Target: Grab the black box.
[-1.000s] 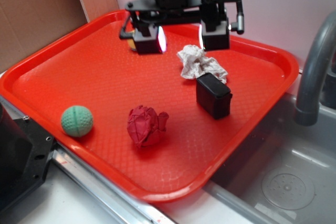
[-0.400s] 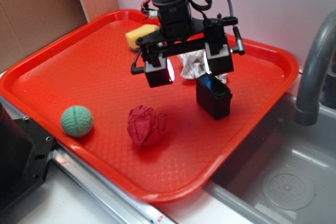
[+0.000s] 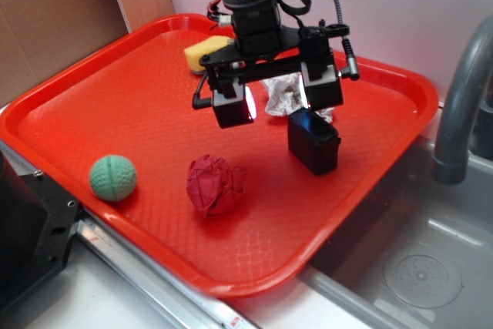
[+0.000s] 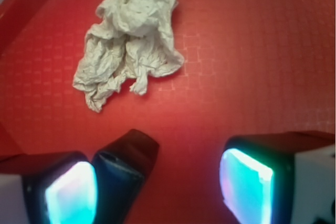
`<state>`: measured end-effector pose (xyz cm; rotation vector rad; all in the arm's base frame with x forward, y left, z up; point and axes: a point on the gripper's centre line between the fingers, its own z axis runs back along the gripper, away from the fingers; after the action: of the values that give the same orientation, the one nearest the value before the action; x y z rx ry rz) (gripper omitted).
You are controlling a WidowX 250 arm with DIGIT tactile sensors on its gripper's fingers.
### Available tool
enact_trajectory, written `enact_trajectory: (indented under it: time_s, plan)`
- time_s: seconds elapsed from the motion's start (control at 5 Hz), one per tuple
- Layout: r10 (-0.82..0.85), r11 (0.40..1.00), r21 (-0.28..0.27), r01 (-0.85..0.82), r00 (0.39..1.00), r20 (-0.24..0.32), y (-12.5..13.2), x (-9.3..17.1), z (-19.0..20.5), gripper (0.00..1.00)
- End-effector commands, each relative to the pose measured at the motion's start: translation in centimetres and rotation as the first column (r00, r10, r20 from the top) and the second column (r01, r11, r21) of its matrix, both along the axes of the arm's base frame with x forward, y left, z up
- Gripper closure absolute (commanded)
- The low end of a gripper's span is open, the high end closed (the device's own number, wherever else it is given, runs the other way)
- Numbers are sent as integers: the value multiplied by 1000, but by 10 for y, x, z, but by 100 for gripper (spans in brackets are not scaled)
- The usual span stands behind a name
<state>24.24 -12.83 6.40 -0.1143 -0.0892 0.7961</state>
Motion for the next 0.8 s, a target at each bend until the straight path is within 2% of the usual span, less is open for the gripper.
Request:
enact_trajectory:
  time_s: [0.0,0.2,0.4,0.6]
  plan:
    - [-20,997,-74,26,996,85,-19,10,0,0]
    - [10,993,-115,-9,1000,6,-29,5,-15,0]
    - [4,992,-127,-9,999,-37,-31,7,-25,0]
    - [-27,998,-58,23,996,-81,-31,7,-28,9]
